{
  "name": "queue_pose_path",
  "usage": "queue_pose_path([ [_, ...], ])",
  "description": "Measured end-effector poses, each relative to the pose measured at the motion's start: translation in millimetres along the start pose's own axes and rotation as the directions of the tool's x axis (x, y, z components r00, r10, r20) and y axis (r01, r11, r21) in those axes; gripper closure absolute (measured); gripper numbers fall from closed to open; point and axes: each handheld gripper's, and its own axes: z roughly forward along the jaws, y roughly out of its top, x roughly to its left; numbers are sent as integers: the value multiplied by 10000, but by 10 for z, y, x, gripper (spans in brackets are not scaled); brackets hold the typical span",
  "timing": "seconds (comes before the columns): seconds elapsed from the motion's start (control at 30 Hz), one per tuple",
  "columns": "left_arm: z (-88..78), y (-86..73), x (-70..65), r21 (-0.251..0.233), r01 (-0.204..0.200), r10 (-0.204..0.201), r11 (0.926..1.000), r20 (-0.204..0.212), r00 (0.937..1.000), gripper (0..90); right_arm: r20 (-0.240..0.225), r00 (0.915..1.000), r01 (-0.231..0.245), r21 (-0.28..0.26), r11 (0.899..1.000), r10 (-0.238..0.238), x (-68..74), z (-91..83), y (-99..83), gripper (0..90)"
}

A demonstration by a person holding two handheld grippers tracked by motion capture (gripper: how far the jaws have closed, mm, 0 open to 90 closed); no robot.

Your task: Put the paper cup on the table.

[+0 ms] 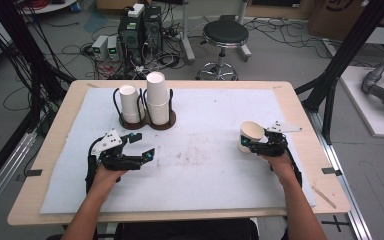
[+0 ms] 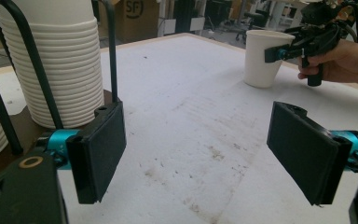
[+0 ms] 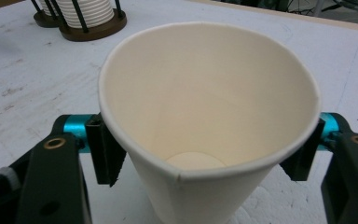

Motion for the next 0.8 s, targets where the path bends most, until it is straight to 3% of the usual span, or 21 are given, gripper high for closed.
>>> queue_pose_path([
  [0.27, 13, 0, -1, 58, -21, 20, 10000, 41, 10000, 197, -173, 9998, 86, 50, 10000, -85, 36, 4, -6, 259],
  [0.47, 6, 2, 0, 62, 30, -30, 10000, 36, 10000, 197, -69, 9999, -129, 4, 9999, 129, 35, -14, -8, 209],
  [0.8, -2, 7, 11, 13, 58, -58, 10000, -11, 10000, 197, -80, 9997, 243, 239, 9994, -241, 73, -107, -21, 208],
])
